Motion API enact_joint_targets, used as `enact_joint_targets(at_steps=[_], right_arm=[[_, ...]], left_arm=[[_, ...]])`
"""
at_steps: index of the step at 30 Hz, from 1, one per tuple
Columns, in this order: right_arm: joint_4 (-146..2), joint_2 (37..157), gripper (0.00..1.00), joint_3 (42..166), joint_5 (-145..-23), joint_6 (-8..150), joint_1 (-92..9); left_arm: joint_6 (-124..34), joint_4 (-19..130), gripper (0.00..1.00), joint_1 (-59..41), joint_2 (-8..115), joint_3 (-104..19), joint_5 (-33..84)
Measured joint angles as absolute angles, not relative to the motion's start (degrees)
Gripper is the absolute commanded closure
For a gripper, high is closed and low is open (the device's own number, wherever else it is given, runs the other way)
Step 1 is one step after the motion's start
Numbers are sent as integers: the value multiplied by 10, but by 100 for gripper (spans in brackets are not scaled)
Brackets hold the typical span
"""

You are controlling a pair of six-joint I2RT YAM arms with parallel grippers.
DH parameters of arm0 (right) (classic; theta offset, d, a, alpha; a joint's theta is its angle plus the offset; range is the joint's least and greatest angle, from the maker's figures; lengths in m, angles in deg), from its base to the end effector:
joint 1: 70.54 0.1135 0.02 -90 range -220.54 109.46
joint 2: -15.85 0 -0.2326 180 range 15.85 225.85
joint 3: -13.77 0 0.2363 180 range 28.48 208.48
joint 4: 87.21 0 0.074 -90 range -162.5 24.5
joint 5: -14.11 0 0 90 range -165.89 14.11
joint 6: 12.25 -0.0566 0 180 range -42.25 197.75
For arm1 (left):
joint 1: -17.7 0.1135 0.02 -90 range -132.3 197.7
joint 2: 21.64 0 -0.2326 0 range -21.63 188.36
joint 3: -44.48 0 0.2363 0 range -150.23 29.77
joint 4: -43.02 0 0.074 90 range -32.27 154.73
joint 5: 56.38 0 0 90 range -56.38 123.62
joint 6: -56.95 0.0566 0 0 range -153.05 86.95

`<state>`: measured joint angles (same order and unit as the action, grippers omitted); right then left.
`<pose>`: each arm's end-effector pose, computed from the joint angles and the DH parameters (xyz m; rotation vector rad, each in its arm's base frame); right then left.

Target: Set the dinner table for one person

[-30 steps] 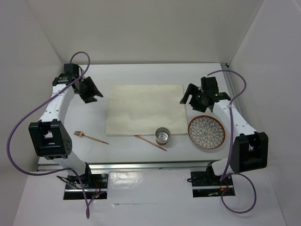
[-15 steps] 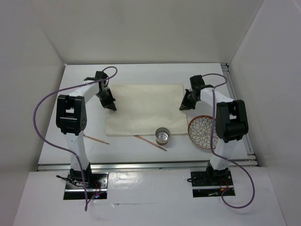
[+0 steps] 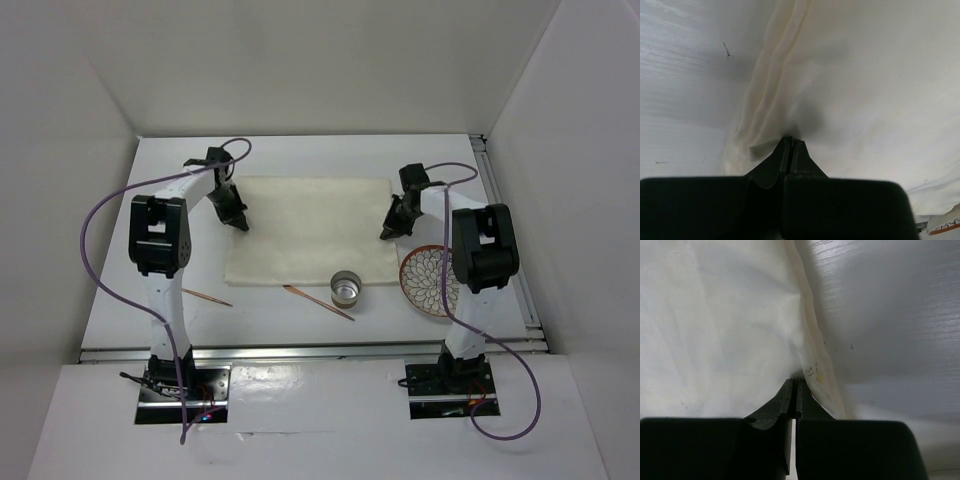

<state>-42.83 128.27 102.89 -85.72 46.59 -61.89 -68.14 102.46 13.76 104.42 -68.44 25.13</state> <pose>0.3693 0.0660 0.1150 0.5006 2.7594 0.4151 0.4244 -0.0376 0.1238 -0.7428 2.7869 -0.3494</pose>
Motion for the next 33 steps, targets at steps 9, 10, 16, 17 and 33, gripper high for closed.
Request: enact_joint_targets(at_steps=[9,10,16,17,33], right_arm=[[-425,1304,100,1062,-842,456,-619],[-425,1306,100,1067,-840,456,-619],[-411,1321,100,1102,-825,459,-614],[-407,1321,100,1108,-822,460,-612],[-364,973,15,969,-797,473,-492]], left_arm=[[-680,1041,100,138,1064,-720,253],[-680,1041,100,138,1066,-724,254],[-677,1042,100,138,1074,-746,270],[-677,1044,99,138,1074,-748,274],[-660,1058,62,142,717,-676,273]])
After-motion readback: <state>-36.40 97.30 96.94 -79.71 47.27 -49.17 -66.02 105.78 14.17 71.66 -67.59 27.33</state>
